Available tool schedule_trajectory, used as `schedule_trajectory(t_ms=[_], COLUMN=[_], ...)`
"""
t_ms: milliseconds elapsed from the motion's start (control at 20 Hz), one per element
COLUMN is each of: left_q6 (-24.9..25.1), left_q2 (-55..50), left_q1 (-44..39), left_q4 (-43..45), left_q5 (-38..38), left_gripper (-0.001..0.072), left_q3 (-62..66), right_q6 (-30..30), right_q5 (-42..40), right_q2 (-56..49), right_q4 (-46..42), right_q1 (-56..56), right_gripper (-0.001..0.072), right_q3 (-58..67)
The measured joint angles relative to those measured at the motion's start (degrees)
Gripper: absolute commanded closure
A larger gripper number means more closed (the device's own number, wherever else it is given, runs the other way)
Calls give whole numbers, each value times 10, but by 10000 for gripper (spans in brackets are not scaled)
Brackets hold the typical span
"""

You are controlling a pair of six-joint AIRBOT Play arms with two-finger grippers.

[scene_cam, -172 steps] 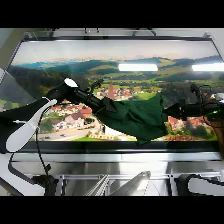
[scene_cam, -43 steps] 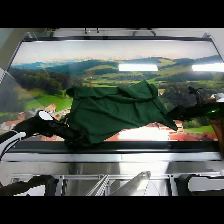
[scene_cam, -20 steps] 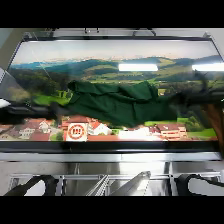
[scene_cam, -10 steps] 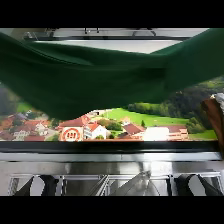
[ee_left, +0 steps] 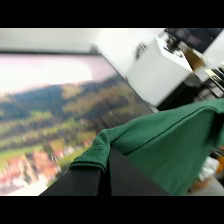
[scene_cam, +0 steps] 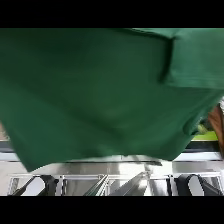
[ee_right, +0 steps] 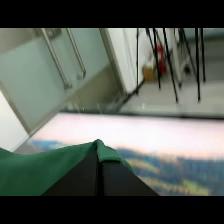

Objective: Fold the shirts.

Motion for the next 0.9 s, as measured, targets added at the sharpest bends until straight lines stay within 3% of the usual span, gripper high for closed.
schedule_trajectory(t_ms=[200, 400, 650, 900], left_q6=[24, 48, 51, 25], left_q2=[-138, -296, -450, -532], left_q1=[-100, -140, -156, -160], left_q4=[113, 174, 192, 197], left_q5=[51, 101, 108, 83], left_gripper=[683, 684, 684, 684], left_q3=[-48, -36, 63, 153], right_q6=[-5, -48, -85, -94], right_q5=[-123, -216, -236, -213], right_q2=[-122, -288, -435, -482], right_q4=[-91, -87, -48, -72], right_q1=[132, 205, 222, 216], right_gripper=[689, 688, 688, 689], right_q3=[-54, -37, 20, 35])
